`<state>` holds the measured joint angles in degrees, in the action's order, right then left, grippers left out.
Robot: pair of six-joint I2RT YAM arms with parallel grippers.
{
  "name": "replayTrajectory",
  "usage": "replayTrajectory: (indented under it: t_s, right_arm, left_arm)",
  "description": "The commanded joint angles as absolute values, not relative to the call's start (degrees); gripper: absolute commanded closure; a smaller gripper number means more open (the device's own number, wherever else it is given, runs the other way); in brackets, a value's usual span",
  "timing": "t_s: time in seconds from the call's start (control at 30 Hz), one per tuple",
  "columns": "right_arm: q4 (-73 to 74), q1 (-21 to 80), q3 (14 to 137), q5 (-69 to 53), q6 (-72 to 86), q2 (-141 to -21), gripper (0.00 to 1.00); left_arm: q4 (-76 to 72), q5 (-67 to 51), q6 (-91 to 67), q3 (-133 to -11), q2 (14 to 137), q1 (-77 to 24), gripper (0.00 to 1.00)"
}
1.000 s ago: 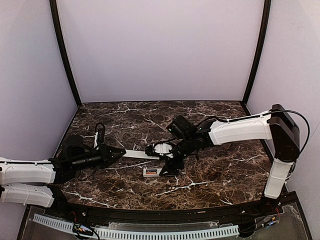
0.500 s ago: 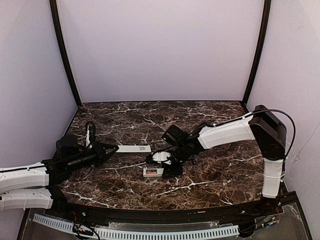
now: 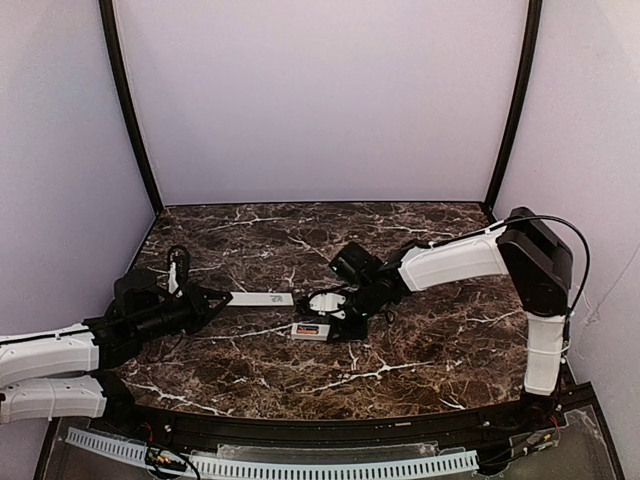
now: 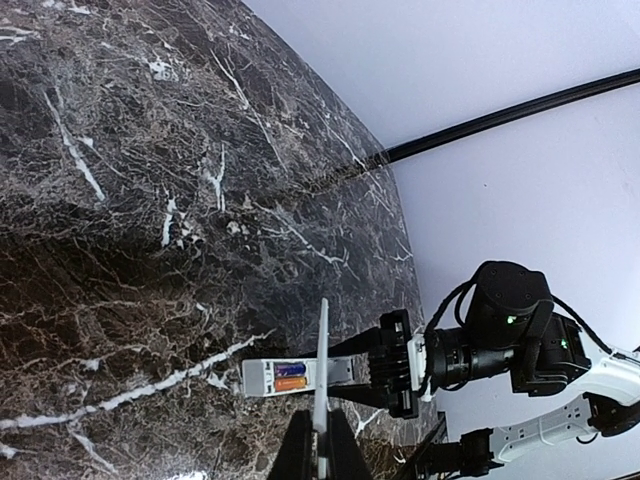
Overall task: Load the batteries into the remote control
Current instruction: Move the remote control without the battery cover to the center of the board, then place the battery cover on the remote control without the battery cover.
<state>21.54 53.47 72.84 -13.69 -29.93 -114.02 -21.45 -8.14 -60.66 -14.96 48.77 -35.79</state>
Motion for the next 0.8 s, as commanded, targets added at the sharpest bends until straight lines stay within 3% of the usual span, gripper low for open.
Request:
replayTrajectory:
  t_s: [0.0, 0.03, 0.23, 0.27, 0.43, 0.77]
  right_arm:
    - [20.9, 52.2, 74.2, -11.7, -29.1, -116.3, 0.65]
    - [21.1, 52.2, 74.3, -12.1, -28.9, -116.1, 0.6]
    - [21.2, 52.0, 72.5, -12.8, -28.7, -110.0, 0.11]
    - [21.2, 52.0, 71.9, -12.8, -28.8, -108.6, 0.08]
    - [21.5, 51.5, 70.5, -12.4, -29.8, -102.9, 0.06]
    - [24.1, 51.4, 72.6, -13.4, -31.0, -101.6, 0.09]
  left_arm:
    - [-20.3, -9.6, -59.5, -16.0, 50.4, -34.1, 1.0]
    - [-21.1, -10.0, -59.5, -16.0, 51.2, -33.9, 1.0]
    - [-28.8, -19.3, -58.1, -17.9, 58.3, -33.2, 1.0]
    - [-30.4, -20.7, -57.5, -18.4, 59.3, -33.1, 1.0]
    - [-38.0, -29.8, -58.4, -20.6, 67.0, -33.2, 1.0]
    - [-49.6, -35.3, -61.8, -22.7, 78.4, -33.6, 1.0]
